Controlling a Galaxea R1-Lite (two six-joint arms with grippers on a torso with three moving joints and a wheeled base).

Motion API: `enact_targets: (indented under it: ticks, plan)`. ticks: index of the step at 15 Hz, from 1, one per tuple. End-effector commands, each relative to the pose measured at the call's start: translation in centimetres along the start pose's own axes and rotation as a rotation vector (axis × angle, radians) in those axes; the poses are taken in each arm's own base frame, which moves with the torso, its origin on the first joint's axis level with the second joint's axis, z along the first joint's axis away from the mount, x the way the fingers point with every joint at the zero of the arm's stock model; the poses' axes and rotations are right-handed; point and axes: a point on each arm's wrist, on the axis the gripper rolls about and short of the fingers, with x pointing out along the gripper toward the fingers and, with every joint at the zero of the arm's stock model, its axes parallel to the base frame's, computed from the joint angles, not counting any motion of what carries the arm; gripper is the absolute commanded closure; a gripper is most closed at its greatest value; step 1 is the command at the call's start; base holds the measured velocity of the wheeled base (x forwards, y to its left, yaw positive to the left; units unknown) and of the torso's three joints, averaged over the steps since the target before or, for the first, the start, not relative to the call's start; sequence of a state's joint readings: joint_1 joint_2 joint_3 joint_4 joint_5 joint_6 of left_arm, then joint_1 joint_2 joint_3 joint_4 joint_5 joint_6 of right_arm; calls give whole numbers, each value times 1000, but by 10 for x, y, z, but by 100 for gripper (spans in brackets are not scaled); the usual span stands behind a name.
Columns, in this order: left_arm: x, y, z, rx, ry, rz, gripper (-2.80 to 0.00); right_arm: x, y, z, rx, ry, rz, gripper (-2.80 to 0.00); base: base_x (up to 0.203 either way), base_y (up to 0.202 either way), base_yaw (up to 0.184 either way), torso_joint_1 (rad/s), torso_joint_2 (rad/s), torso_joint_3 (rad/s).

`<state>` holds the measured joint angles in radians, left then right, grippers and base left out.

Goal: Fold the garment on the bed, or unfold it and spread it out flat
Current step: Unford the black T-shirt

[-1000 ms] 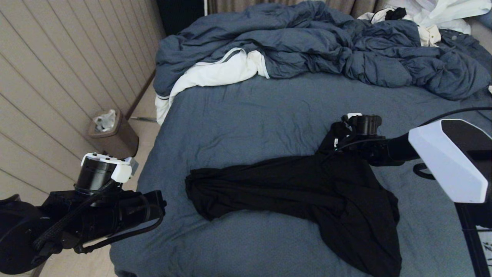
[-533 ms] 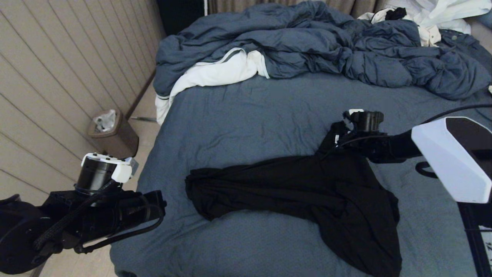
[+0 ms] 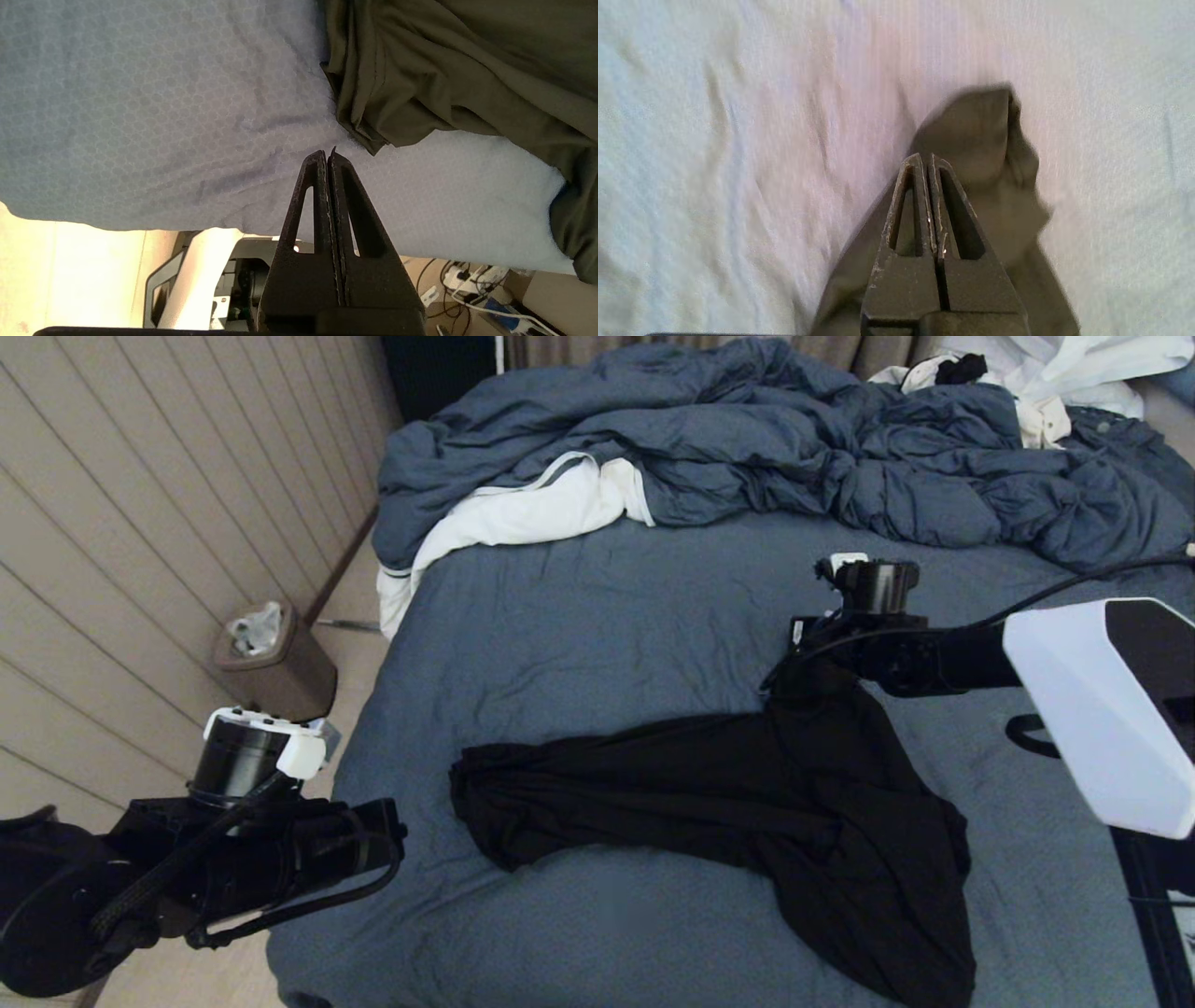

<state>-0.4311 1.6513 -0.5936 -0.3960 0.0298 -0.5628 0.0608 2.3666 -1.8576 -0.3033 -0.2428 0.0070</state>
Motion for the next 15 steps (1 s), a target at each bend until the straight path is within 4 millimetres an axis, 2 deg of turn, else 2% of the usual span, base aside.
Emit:
enact_targets:
  ticks: [1, 4, 6, 8, 10, 15]
  plan:
    - [1, 0, 0, -3, 0, 1, 0, 5, 18, 4, -5, -16, 31, 0, 0, 0, 0, 0, 0, 0]
    - [1, 0, 0, -5, 1, 2, 0, 2, 50, -4, -28, -7, 88, 0, 0, 0, 0, 0, 0, 0]
    - [1, 0, 0, -5, 2, 2, 0, 2, 47, -1, -17, -30, 81, 0, 0, 0, 0, 0, 0, 0]
    - [1, 0, 0, -5, 2, 2, 0, 3, 37, 2, -15, -28, 22, 0, 0, 0, 0, 0, 0, 0]
    - [2, 0, -1, -5, 3, 3, 0, 7, 10, 2, -8, -14, -45, 0, 0, 0, 0, 0, 0, 0]
    - [2, 0, -1, -3, 5, 2, 0, -14, -22, -7, -11, 72, -96, 0, 0, 0, 0, 0, 0, 0]
